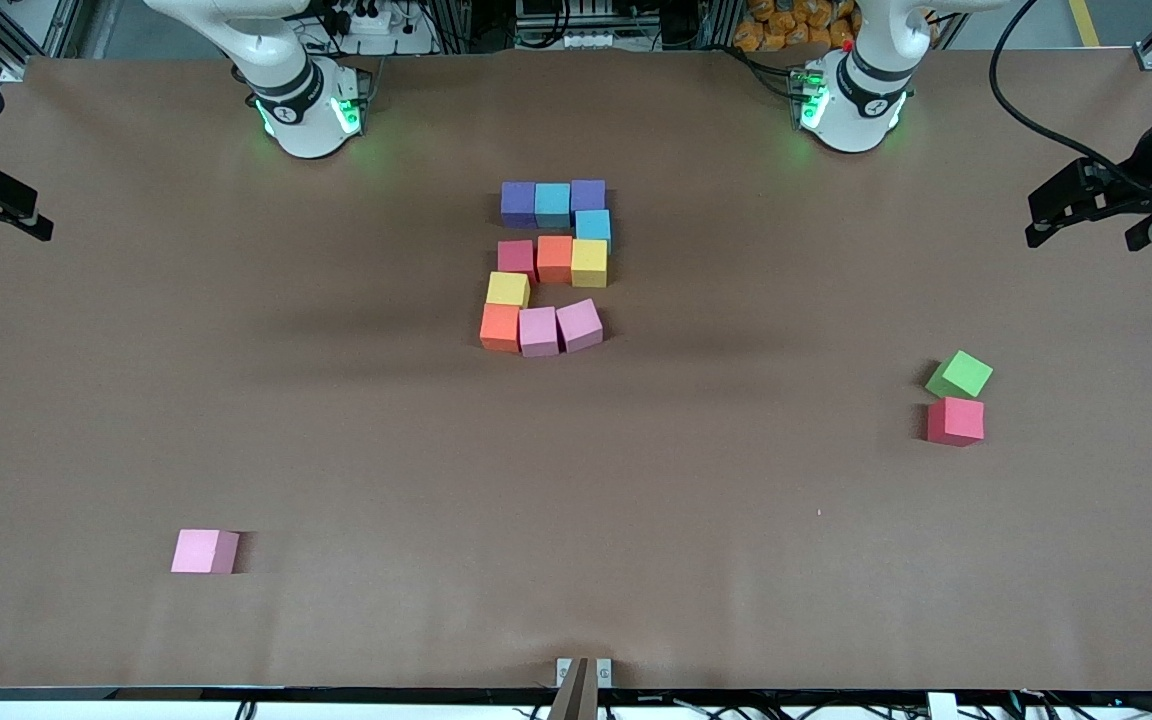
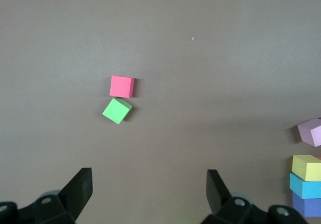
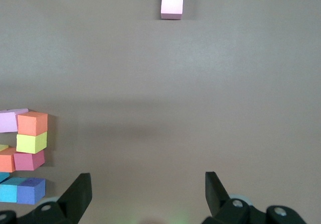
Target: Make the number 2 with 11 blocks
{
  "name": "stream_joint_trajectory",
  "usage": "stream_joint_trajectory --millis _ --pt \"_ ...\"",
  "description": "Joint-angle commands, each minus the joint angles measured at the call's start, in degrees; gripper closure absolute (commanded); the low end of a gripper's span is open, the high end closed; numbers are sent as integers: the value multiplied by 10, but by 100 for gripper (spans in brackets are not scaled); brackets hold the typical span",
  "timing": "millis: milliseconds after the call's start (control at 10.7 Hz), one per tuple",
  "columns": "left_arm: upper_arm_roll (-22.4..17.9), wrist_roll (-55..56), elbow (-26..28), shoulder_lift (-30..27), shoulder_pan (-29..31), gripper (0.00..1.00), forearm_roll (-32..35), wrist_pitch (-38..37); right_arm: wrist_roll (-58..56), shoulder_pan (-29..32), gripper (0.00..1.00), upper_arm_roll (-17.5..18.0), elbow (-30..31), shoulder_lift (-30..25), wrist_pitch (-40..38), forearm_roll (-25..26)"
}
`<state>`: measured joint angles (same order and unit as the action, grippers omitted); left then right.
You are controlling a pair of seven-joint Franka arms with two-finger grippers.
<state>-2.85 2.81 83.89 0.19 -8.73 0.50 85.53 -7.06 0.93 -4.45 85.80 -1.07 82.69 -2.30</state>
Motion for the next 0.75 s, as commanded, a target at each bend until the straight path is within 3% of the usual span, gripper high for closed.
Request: stream_joint_trajectory --millis 0,653 --pt "-9 14 -3 1 -8 0 -1 1 7 1 0 2 -15 6 -6 -3" --pt "-15 16 -4 1 -8 0 -3 1 7 -9 0 6 -16 5 -7 20"
